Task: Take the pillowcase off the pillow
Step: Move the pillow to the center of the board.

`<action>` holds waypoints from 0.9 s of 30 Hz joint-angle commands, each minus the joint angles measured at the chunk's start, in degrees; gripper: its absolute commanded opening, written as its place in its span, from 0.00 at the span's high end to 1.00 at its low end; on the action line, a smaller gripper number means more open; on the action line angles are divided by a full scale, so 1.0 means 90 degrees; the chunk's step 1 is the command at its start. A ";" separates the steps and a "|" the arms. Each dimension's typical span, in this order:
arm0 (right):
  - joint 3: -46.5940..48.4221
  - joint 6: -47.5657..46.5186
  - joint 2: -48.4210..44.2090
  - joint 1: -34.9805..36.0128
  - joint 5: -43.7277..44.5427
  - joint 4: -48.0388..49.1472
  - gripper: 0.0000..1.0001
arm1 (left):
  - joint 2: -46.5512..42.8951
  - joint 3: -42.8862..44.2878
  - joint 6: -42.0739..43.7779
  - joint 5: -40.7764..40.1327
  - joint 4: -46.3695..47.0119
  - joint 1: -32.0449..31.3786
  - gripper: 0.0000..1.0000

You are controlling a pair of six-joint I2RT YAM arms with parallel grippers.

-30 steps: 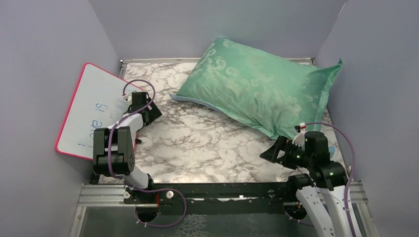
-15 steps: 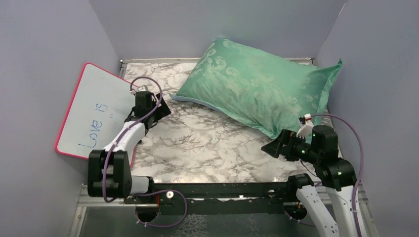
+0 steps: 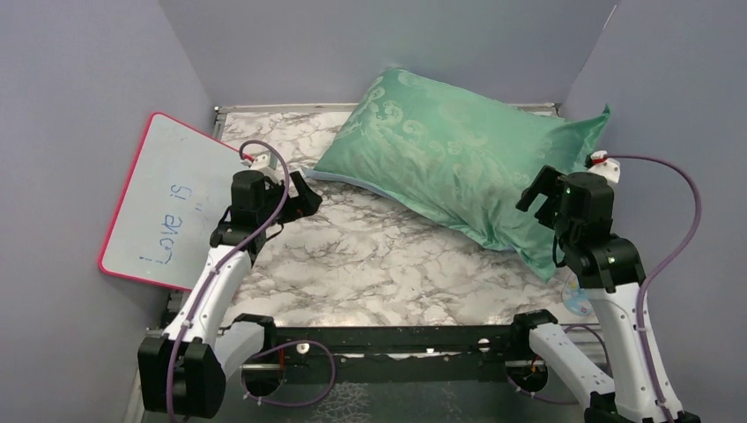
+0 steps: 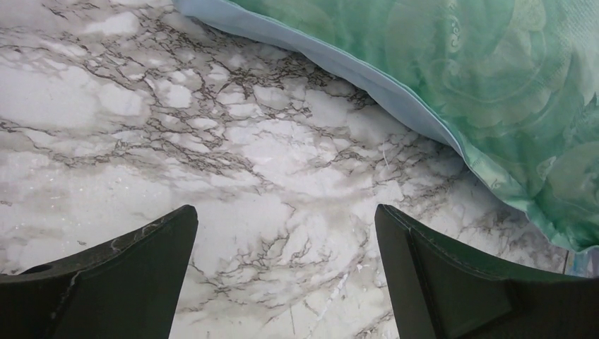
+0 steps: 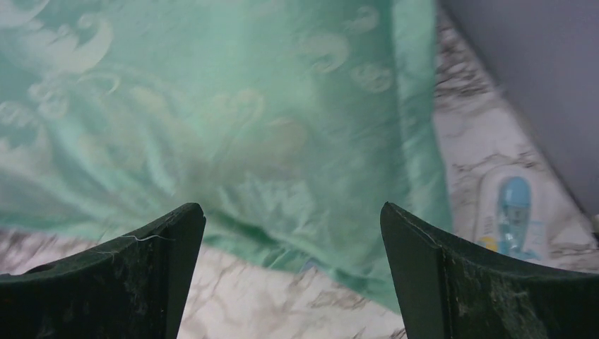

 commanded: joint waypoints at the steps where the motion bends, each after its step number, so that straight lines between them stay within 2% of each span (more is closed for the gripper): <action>1: -0.0485 -0.0353 0.0161 0.0011 0.2637 0.1440 0.00 | -0.0479 -0.0345 0.0247 0.0579 -0.0306 0.0005 0.01; 7: -0.0971 0.0045 0.1216 -0.0121 0.1809 0.1713 0.00 | -0.0528 -0.0308 0.0424 0.0529 -0.0517 -0.0030 0.01; 10: -0.1417 0.0004 0.1650 -0.0325 0.0154 0.2366 0.00 | -0.0518 -0.0344 0.0357 0.0540 -0.0548 -0.0043 0.01; 11: -0.1504 -0.0014 0.1874 -0.0325 -0.0682 0.2536 0.02 | -0.0505 -0.0345 0.0371 0.0578 -0.0548 -0.0059 0.01; 13: -0.1524 -0.0001 0.2353 -0.0325 -0.2239 0.2487 0.13 | -0.0483 -0.0302 0.0401 0.0567 -0.0548 -0.0059 0.01; 16: -0.2131 0.0195 0.2488 -0.0246 -0.3919 0.2956 0.41 | -0.0541 -0.0308 0.0413 0.0513 -0.0558 -0.0066 0.01; 19: -0.2912 0.0597 0.1551 0.0118 -0.4149 0.3208 0.60 | -0.0646 -0.0330 0.0401 0.0461 -0.0568 -0.0064 0.01; 22: -0.3339 0.0735 0.0571 0.0535 -0.5040 0.3269 0.88 | -0.0695 -0.0334 0.0396 0.0374 -0.0575 -0.0061 0.01; 25: -0.2976 0.0401 0.0030 0.0923 -0.5984 0.2818 0.89 | -0.0697 -0.0327 0.0406 0.0380 -0.0577 -0.0064 0.01; 27: -0.2324 -0.0043 -0.0163 0.0964 -0.6453 0.2161 0.83 | -0.0697 -0.0344 0.0406 0.0392 -0.0575 -0.0066 0.01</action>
